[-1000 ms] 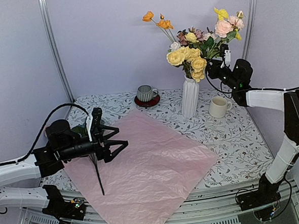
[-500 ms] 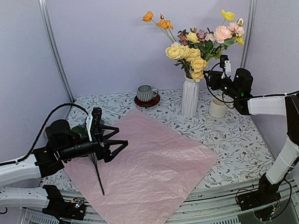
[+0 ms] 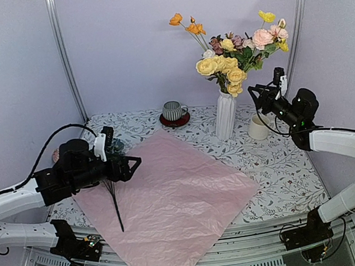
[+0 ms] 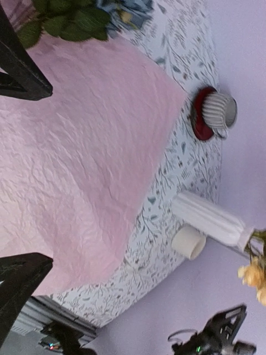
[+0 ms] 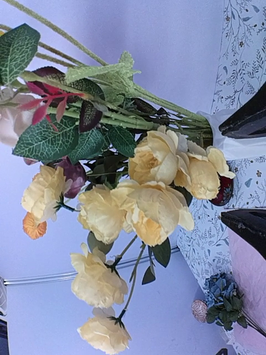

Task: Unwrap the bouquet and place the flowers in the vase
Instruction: Place the fake flower in the vase, then pick up the fake flower from the flattened wrapping paper.

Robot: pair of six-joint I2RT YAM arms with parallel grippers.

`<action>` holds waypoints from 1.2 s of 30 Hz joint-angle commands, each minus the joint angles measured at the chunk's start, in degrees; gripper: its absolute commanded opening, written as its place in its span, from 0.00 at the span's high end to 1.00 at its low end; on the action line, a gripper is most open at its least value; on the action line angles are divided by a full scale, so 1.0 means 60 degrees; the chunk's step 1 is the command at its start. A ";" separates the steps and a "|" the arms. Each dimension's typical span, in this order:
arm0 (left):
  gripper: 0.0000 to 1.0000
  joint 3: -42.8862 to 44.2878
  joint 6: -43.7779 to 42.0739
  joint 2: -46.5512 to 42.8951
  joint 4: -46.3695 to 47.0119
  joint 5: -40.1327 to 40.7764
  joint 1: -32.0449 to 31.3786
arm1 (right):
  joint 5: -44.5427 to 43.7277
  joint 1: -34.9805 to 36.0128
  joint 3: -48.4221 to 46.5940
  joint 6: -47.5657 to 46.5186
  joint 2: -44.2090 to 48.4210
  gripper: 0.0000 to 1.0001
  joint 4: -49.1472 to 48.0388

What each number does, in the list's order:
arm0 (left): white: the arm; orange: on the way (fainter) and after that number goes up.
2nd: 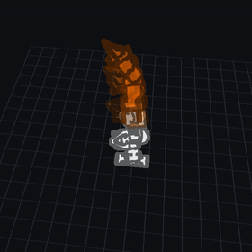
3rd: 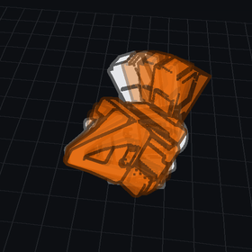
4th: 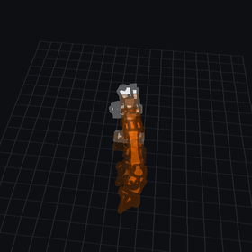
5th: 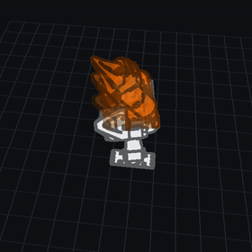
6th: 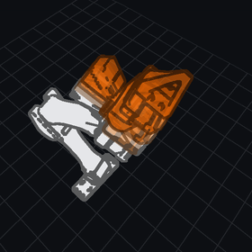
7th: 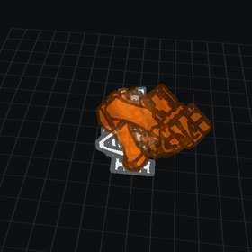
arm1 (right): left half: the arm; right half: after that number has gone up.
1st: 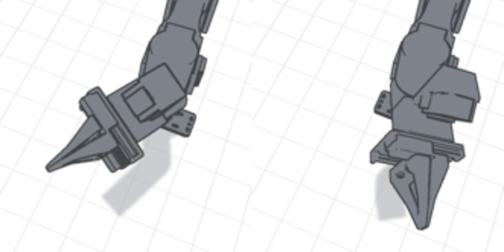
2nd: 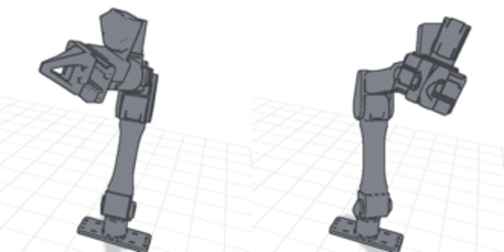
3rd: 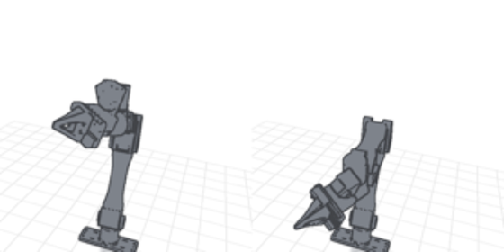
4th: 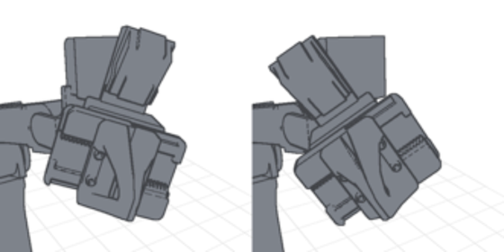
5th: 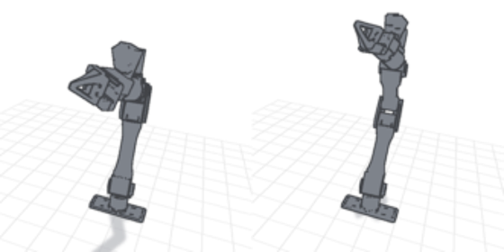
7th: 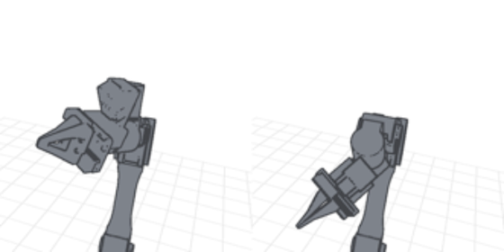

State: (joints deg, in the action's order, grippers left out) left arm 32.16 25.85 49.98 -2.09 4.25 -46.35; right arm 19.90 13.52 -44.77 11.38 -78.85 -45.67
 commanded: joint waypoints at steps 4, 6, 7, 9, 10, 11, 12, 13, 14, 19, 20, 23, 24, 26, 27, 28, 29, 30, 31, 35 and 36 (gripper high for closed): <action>0.07 0.0114 0.2660 -0.0471 -0.3551 0.2223 0.0540 | 0.0301 0.0513 0.0613 0.0192 0.0556 0.55 -0.0415; 0.10 0.0026 0.3168 -0.0667 -0.3826 0.2306 0.0668 | 0.0181 0.0832 0.0802 0.0132 0.0598 0.55 -0.0421; 0.11 -0.0040 0.3376 -0.0769 -0.3884 0.2292 0.0719 | 0.0164 0.0989 0.0957 0.0127 0.0616 0.55 -0.0473; 0.14 -0.0236 0.3774 -0.0914 -0.3949 0.2274 0.0863 | 0.0141 0.1361 0.1347 0.0098 0.0664 0.55 -0.0610; 0.15 -0.0367 0.3937 -0.0953 -0.3957 0.2235 0.0971 | 0.0122 0.1540 0.1540 0.0074 0.0663 0.54 -0.0676; 0.16 -0.0442 0.4064 -0.0971 -0.3959 0.2179 0.1067 | 0.0059 0.1720 0.1701 0.0014 0.0674 0.54 -0.0679; 0.18 -0.0509 0.4169 -0.0933 -0.3959 0.2110 0.1179 | 0.0035 0.1875 0.1831 -0.0077 0.0652 0.54 -0.0676; 0.19 -0.0581 0.4299 -0.0877 -0.3948 0.2041 0.1321 | 0.0092 0.1996 0.1926 -0.0138 0.0631 0.54 -0.0672; 0.21 -0.0636 0.4373 -0.0802 -0.3934 0.1970 0.1425 | 0.0140 0.2081 0.2011 -0.0171 0.0619 0.54 -0.0666; 0.26 -0.0786 0.4566 -0.0073 -0.3812 0.1431 0.1972 | 0.0389 0.2405 0.2234 -0.0307 0.0623 0.54 -0.0435; 0.26 -0.0790 0.4589 0.0109 -0.3799 0.1350 0.2058 | 0.0433 0.2434 0.2315 -0.0315 0.0631 0.54 -0.0422; 0.28 -0.0790 0.4632 0.0544 -0.3750 0.1100 0.2259 | 0.0460 0.2610 0.2595 -0.0314 0.0589 0.53 -0.0602; 0.28 -0.0797 0.4654 0.0646 -0.3702 0.0993 0.2301 | 0.0462 0.2654 0.2719 -0.0325 0.0537 0.53 -0.0734; 0.28 -0.0843 0.4758 0.0850 -0.3618 0.0863 0.2372 | 0.0495 0.2709 0.2933 -0.0343 0.0400 0.53 -0.1049; 0.29 -0.0861 0.4816 0.0939 -0.3590 0.0856 0.2390 | 0.0538 0.2723 0.3011 -0.0321 0.0330 0.53 -0.1187; 0.29 -0.0887 0.4877 0.1034 -0.3579 0.0884 0.2418 | 0.0604 0.2727 0.3061 -0.0294 0.0241 0.52 -0.1351; 0.30 -0.0915 0.4945 0.1143 -0.3571 0.0906 0.2453 | 0.0687 0.2738 0.3100 -0.0220 0.0143 0.52 -0.1454; 0.31 -0.0952 0.4955 0.1278 -0.3507 0.0881 0.2495 | 0.0765 0.2751 0.3105 -0.0181 0.0054 0.52 -0.1531; 0.31 -0.0984 0.4960 0.1393 -0.3388 0.0832 0.2526 | 0.0854 0.2750 0.3113 -0.0123 -0.0050 0.52 -0.1586; 0.33 -0.1102 0.4982 0.1956 -0.2857 0.0585 0.2693 | 0.1012 0.2822 0.3083 -0.0105 -0.0174 0.51 -0.1607; 0.34 -0.1109 0.4969 0.2092 -0.2757 0.0530 0.2730 | 0.1029 0.2849 0.3083 -0.0123 -0.0156 0.51 -0.1603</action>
State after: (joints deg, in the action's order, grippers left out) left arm 26.46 55.11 60.07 -22.31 9.39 -31.24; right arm 24.25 29.76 -26.59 10.35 -79.26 -52.49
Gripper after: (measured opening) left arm 0.672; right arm 0.488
